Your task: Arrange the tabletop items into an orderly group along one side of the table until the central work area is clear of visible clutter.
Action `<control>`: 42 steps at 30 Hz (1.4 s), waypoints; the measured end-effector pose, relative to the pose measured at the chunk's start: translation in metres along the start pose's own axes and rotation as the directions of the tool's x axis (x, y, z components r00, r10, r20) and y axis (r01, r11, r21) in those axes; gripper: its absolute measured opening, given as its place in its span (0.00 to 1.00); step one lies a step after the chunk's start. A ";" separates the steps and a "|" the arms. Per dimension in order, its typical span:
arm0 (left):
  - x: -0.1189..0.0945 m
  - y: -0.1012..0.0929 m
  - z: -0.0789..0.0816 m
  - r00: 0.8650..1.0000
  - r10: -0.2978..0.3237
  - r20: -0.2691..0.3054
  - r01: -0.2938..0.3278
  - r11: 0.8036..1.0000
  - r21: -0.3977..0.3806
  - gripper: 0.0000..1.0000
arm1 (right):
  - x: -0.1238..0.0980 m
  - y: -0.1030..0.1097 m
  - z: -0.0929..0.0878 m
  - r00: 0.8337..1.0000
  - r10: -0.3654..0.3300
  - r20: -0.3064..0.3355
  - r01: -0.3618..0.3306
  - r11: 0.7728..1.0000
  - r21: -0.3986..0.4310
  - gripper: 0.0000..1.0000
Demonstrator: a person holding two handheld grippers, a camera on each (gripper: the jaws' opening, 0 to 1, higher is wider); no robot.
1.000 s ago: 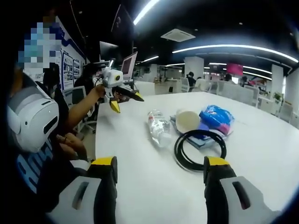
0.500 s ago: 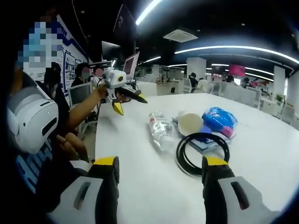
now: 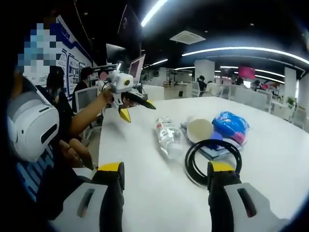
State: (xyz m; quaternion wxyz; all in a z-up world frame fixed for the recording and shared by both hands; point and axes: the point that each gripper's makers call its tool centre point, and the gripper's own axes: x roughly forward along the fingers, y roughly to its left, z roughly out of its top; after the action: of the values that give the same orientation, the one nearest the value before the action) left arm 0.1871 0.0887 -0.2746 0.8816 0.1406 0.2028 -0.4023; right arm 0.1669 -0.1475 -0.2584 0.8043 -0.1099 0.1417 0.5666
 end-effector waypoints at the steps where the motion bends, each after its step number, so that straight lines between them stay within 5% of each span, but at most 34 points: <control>1: 0.000 0.000 0.000 1.000 0.000 0.000 0.000 1.000 0.000 0.76 | 0.000 0.000 0.000 1.000 0.000 0.000 0.000 1.000 0.000 0.66; 4: 0.001 0.000 0.000 1.000 0.002 -0.001 -0.002 1.000 0.001 0.75 | 0.000 0.004 0.000 1.000 0.020 -0.003 -0.020 1.000 -0.004 0.58; 42: 0.015 0.002 -0.004 1.000 -0.004 -0.018 0.004 1.000 -0.003 0.71 | 0.023 0.004 0.001 0.999 0.047 0.006 -0.047 0.999 0.015 0.54</control>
State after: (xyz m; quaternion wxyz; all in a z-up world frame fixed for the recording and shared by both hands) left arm 0.1964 0.0812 -0.2848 0.8791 0.1424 0.2114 -0.4027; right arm 0.1707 -0.1259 -0.2654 0.7919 -0.0988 0.1463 0.5845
